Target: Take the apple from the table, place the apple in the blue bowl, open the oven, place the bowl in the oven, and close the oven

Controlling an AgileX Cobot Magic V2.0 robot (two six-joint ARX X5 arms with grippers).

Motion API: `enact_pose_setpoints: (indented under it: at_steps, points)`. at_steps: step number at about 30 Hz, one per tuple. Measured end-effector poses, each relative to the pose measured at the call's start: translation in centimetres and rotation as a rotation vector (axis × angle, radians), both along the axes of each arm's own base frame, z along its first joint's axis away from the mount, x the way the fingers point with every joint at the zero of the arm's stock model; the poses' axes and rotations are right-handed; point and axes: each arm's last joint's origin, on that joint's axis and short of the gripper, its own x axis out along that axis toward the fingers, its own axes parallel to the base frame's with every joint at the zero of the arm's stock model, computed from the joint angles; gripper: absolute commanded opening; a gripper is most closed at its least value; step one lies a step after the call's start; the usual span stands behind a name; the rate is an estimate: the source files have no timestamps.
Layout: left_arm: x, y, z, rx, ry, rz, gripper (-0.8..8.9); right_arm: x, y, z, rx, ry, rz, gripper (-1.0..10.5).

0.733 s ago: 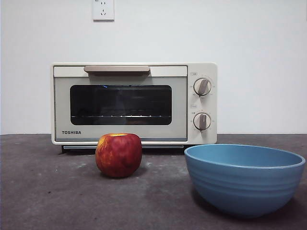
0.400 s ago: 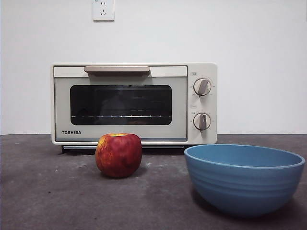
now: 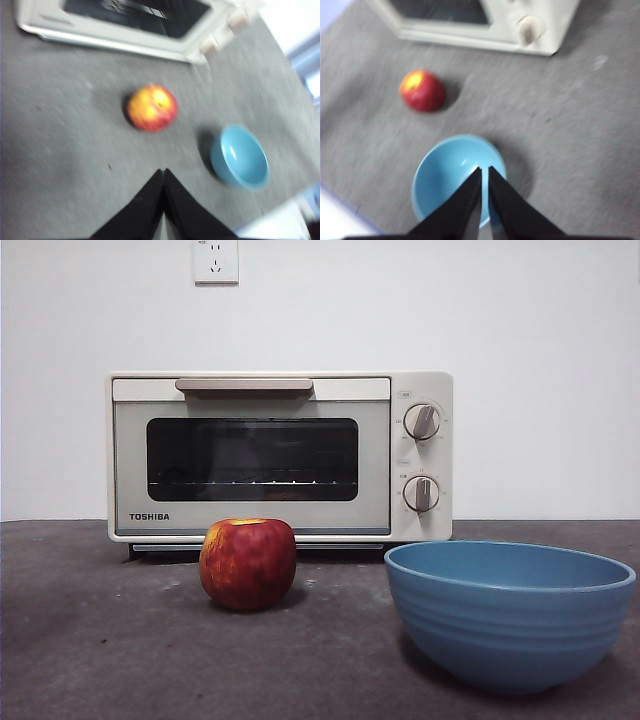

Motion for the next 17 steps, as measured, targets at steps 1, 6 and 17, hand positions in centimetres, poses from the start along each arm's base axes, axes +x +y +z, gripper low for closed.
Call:
enact_pose_setpoints:
  at_steps: [1, 6, 17]
  points:
    - [-0.1, -0.2, 0.4, 0.014, 0.017, -0.034, 0.07, 0.1, 0.3, 0.4, -0.018, 0.016, 0.038, 0.0]
    - [-0.2, -1.2, 1.1, 0.073, 0.07, -0.191, 0.07, -0.2, 2.5, 2.1, -0.098, 0.023, 0.258, 0.0]
    - [-0.2, -1.2, 1.1, 0.083, 0.057, -0.208, 0.07, 0.1, 3.4, 2.2, -0.13, -0.031, 0.292, 4.6]
